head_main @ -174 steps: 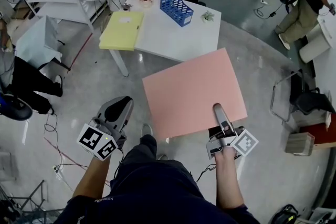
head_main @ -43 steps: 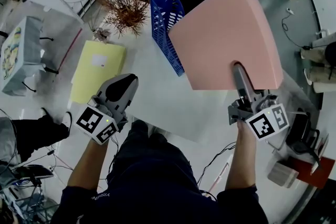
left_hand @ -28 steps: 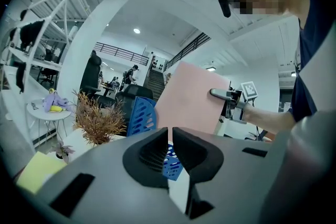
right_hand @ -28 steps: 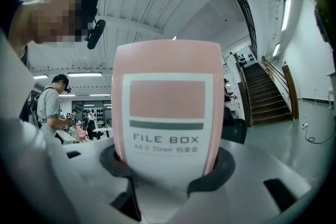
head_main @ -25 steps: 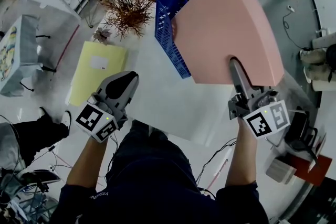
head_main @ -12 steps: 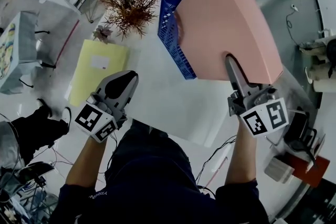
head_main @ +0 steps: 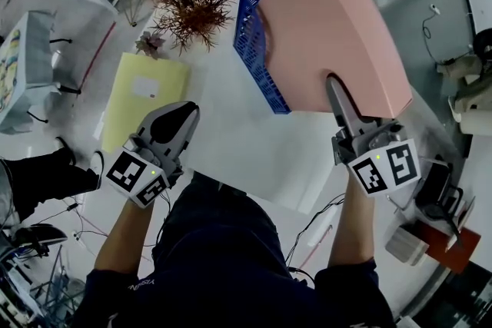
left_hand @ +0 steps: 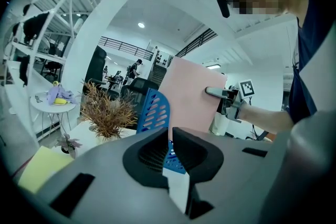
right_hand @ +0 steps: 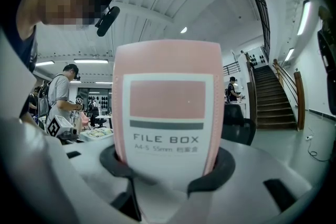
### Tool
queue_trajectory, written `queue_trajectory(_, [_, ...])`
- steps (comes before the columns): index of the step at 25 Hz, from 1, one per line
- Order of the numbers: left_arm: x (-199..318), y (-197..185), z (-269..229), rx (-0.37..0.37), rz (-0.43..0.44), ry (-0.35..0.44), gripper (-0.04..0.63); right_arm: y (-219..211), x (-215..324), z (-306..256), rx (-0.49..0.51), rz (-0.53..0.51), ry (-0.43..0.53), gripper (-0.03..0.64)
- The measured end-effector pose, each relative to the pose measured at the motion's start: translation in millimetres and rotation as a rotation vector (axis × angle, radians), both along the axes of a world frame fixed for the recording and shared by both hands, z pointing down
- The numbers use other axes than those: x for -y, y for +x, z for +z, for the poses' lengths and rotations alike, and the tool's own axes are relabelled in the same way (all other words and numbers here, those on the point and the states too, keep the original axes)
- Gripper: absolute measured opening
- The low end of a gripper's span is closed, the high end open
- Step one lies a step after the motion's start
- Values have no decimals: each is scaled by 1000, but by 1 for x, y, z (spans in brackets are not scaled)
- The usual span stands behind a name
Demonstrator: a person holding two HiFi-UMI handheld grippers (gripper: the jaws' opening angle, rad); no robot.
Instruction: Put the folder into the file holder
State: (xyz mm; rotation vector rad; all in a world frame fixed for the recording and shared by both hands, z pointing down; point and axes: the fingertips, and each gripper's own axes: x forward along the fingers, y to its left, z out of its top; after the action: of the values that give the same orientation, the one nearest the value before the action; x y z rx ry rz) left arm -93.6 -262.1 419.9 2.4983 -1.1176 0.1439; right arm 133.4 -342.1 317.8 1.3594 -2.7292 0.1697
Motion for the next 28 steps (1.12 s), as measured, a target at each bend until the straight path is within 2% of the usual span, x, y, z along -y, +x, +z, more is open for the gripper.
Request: queue_trajectory(28, [-3, -17, 12, 11, -22, -33, 51, -16, 11, 55, -40, 23, -48, 262])
